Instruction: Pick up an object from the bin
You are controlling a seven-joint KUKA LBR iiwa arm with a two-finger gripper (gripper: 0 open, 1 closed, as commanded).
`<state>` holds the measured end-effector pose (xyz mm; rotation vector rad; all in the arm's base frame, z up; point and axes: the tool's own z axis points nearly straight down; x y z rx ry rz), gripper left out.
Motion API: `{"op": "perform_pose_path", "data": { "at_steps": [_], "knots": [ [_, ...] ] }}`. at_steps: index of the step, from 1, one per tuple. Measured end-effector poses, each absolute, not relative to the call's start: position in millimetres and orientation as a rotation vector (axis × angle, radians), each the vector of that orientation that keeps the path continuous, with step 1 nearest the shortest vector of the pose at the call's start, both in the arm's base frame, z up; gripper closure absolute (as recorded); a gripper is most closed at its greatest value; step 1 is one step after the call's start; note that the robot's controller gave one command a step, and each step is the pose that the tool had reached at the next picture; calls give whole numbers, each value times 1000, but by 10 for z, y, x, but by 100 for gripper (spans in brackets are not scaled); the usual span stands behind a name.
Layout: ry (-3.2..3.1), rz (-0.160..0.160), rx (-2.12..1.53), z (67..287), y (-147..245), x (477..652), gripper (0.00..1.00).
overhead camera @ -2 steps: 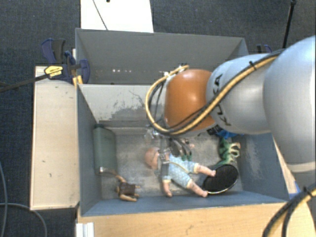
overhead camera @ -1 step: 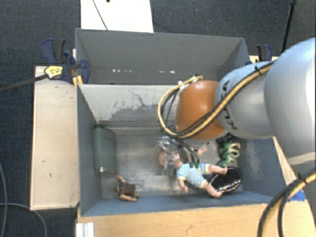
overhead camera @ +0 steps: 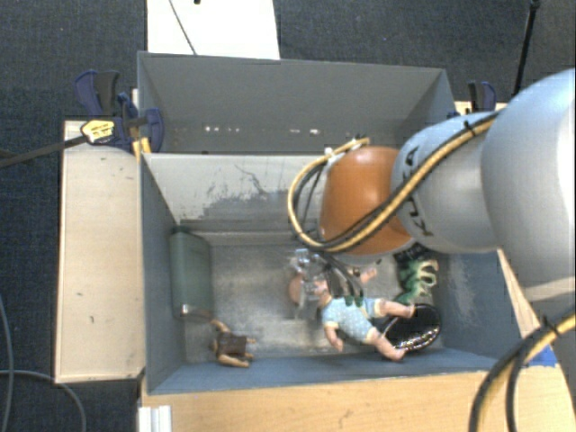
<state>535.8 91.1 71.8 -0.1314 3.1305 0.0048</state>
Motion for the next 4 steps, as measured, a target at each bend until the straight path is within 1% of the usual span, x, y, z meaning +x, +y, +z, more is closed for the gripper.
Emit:
{"op": "perform_pose_path", "data": {
  "at_steps": [1, 2, 3, 4],
  "knots": [
    [3144, 1, -129, 1180, 932, 5352, 100],
    [3133, 3, -120, 1449, 987, 5713, 100],
    [3135, 1, -143, 2032, 788, 5521, 0],
    [3136, 2, -142, 2030, 790, 5519, 0]
  ]
}}
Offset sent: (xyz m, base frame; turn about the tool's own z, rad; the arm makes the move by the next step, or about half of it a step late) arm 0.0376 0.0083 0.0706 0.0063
